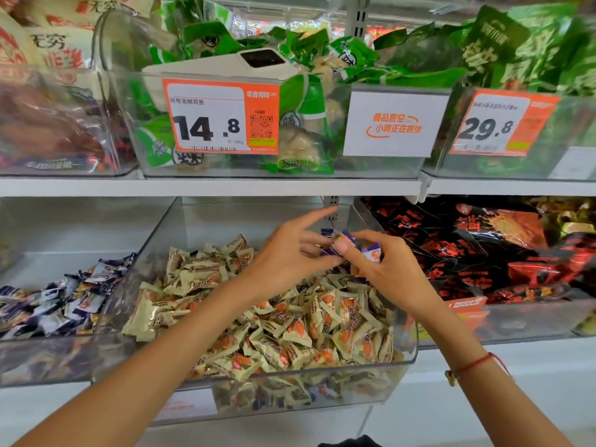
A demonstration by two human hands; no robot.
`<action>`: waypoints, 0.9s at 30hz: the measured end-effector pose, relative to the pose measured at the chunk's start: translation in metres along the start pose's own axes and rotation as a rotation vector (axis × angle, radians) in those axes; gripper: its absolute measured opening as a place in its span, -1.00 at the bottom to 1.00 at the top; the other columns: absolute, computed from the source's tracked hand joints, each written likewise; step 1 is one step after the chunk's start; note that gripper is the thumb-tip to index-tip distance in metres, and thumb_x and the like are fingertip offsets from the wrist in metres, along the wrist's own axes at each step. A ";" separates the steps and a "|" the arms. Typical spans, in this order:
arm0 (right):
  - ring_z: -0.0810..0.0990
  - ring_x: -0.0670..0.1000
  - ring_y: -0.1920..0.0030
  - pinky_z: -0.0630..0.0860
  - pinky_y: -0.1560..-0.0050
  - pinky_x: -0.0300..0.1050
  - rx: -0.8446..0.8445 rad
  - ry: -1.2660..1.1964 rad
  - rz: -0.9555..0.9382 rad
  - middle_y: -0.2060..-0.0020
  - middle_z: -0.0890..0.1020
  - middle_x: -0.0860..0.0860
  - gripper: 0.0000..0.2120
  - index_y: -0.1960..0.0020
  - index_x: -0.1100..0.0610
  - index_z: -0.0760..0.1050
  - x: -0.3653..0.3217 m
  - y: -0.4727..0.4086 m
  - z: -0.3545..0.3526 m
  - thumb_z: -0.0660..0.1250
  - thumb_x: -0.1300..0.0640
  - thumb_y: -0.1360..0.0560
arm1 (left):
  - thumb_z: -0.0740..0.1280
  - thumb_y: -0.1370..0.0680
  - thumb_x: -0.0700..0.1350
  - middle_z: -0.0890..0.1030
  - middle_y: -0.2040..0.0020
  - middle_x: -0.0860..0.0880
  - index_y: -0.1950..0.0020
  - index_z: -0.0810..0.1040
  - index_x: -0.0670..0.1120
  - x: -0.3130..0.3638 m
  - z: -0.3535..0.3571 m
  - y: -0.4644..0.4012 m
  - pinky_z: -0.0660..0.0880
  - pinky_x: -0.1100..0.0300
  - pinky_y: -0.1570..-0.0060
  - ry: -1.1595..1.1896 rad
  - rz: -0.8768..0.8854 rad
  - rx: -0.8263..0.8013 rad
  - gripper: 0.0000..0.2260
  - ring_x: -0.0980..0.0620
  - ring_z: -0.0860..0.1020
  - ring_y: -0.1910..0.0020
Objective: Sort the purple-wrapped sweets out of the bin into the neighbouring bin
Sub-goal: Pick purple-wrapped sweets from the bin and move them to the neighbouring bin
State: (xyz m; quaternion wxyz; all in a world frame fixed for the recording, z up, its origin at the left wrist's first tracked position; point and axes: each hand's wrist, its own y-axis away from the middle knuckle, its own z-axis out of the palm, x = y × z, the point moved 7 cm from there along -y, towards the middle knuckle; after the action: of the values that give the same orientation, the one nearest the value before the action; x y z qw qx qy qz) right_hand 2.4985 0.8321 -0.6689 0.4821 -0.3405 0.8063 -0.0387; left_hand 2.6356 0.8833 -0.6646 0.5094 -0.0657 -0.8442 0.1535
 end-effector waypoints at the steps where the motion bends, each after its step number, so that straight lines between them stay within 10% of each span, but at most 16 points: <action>1: 0.58 -0.14 0.39 0.48 0.34 -0.22 0.004 -0.026 -0.005 0.39 0.62 -0.11 -0.67 0.04 0.01 0.62 0.000 0.000 0.000 0.29 -0.21 -0.42 | 0.52 -0.40 -0.14 0.67 0.01 0.11 -0.41 0.34 0.18 0.003 0.007 -0.001 0.55 0.31 0.01 0.042 0.008 0.002 -0.33 0.19 0.64 0.10; 9: 0.53 -0.04 0.42 0.43 0.33 -0.09 0.112 -0.014 0.053 0.42 0.60 0.02 -0.72 0.18 0.15 0.45 0.009 -0.001 -0.006 0.30 -0.05 -0.54 | 0.52 -0.39 -0.01 0.61 0.02 0.17 -0.06 0.58 0.09 -0.028 0.003 -0.016 0.53 0.13 -0.04 -0.347 -0.144 -0.032 -0.72 0.19 0.58 0.04; 15: 0.51 -0.17 0.41 0.41 0.32 -0.30 0.232 -0.172 -0.003 0.42 0.58 -0.06 -0.78 0.18 0.16 0.49 0.005 0.002 -0.016 0.28 0.04 -0.57 | 0.29 -0.48 0.26 0.43 -0.39 0.05 -0.42 0.38 0.10 -0.056 0.056 -0.024 0.36 -0.01 -0.33 -0.667 -0.203 -0.463 -0.46 -0.02 0.42 -0.33; 27: 0.53 -0.18 0.40 0.38 0.37 -0.37 0.255 -0.096 -0.045 0.42 0.59 -0.10 -0.81 0.13 0.16 0.49 0.000 0.007 -0.017 0.26 0.05 -0.58 | 0.39 -0.50 0.08 0.58 -0.20 -0.02 -0.39 0.40 0.13 -0.039 -0.054 -0.008 0.44 0.11 -0.04 -0.888 -0.298 0.009 -0.53 -0.03 0.54 -0.09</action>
State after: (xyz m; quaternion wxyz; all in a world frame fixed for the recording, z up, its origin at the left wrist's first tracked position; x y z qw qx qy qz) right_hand 2.4808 0.8330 -0.6623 0.5585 -0.2960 0.7630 -0.1352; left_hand 2.7019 0.8756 -0.6707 0.1154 0.1305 -0.9800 0.0957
